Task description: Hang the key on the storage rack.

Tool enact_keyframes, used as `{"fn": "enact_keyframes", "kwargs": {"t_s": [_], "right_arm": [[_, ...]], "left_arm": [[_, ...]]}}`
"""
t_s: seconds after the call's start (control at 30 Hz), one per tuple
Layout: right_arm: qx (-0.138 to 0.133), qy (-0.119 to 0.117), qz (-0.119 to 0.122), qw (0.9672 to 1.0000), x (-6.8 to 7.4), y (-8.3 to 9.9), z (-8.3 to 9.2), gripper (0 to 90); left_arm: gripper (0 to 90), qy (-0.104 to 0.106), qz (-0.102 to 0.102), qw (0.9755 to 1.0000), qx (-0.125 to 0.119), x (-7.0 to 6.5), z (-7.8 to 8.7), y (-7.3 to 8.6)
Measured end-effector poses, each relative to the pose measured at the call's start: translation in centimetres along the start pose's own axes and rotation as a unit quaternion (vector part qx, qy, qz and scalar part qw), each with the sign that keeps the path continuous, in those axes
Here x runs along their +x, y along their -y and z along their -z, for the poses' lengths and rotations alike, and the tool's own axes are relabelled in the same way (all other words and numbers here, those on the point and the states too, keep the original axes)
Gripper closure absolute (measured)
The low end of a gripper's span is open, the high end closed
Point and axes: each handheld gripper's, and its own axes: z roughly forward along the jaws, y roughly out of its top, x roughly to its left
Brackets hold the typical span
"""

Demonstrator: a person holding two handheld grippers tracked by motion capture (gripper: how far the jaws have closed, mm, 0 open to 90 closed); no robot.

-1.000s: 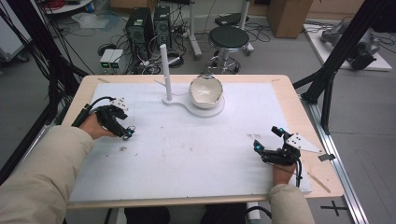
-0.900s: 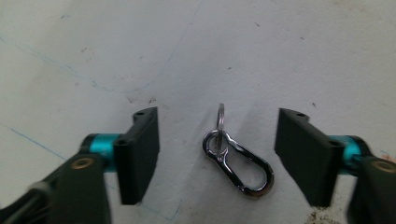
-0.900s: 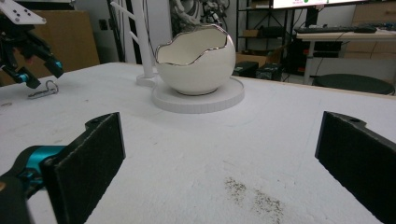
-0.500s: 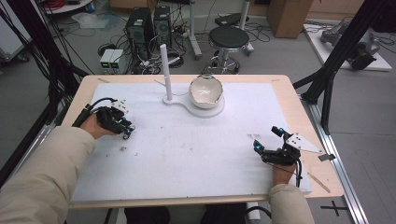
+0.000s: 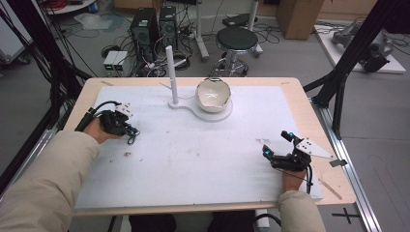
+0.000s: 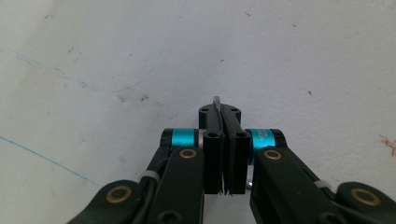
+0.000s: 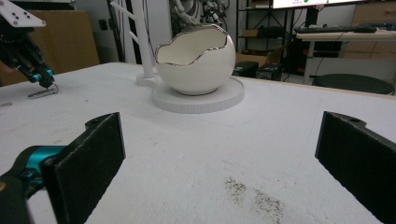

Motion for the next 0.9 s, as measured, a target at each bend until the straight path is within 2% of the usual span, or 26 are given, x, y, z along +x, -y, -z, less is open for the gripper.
{"fn": "enact_keyframes", "kwargs": {"t_s": [0.27,0.4,0.63,0.7,0.83,0.87,0.9], "right_arm": [[0.000,0.000,0.001,1.0000,0.0,0.0,0.0,0.5],[0.000,0.000,0.001,1.0000,0.0,0.0,0.0,0.5],[0.001,0.000,0.000,1.0000,0.0,0.0,0.0,0.6],[0.001,0.001,0.001,1.0000,0.0,0.0,0.0,0.5],[0.002,0.000,-0.001,1.0000,0.1,0.0,0.0,0.5],[-0.001,0.000,0.002,1.0000,-0.1,0.0,0.0,0.5],[-0.001,0.000,0.002,1.0000,-0.1,0.0,0.0,0.5]], "left_arm": [[88.4,0.002,0.008,1.0000,0.004,0.0,0.2,-0.1],[88.6,0.007,0.003,1.0000,0.001,-0.1,0.5,-0.2],[88.7,0.018,0.012,0.9994,-0.027,-0.4,1.5,-0.8],[88.7,0.021,0.018,0.9986,-0.045,-0.5,2.3,-1.2],[88.7,0.021,0.016,0.9971,-0.071,-0.4,4.1,-2.5],[88.7,0.024,0.016,0.9955,-0.090,-0.2,5.0,-3.4],[88.7,0.024,0.016,0.9955,-0.090,-0.2,5.0,-3.4]]}}
